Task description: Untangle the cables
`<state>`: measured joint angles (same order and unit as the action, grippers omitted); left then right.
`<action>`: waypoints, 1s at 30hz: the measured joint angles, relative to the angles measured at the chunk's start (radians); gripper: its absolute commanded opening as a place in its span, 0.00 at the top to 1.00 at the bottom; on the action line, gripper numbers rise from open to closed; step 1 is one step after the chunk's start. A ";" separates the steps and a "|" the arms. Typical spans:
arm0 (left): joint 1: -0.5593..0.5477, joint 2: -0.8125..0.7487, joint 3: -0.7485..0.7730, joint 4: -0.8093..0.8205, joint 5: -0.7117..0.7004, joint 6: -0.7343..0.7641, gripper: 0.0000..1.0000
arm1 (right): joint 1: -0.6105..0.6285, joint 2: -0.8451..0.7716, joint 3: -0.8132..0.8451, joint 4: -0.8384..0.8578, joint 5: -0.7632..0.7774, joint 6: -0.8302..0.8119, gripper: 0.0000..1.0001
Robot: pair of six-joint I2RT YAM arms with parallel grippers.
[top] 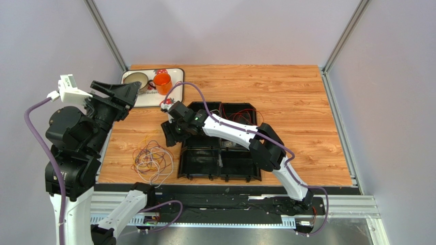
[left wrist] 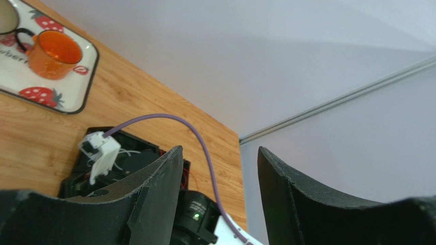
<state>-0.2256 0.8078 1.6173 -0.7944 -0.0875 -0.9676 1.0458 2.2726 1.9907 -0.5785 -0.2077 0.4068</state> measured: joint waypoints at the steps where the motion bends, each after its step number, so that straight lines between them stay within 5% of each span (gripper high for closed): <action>1: 0.000 -0.012 -0.021 -0.005 -0.010 0.008 0.36 | 0.000 0.000 0.000 0.002 -0.002 0.000 0.46; 15: 0.000 -0.266 -0.478 -0.107 -0.050 0.275 0.36 | -0.008 0.036 0.000 0.019 -0.065 -0.008 0.45; 23: 0.000 -0.227 -0.624 -0.183 -0.140 0.329 0.36 | -0.008 0.103 0.000 0.040 -0.124 -0.007 0.46; 30: 0.002 -0.146 -0.667 -0.172 -0.216 0.351 0.36 | -0.008 0.137 0.032 0.063 -0.161 -0.001 0.73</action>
<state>-0.2237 0.6621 0.9504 -0.9661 -0.3035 -0.6170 1.0382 2.4092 2.0228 -0.5156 -0.3687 0.4061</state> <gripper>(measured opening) 0.641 0.346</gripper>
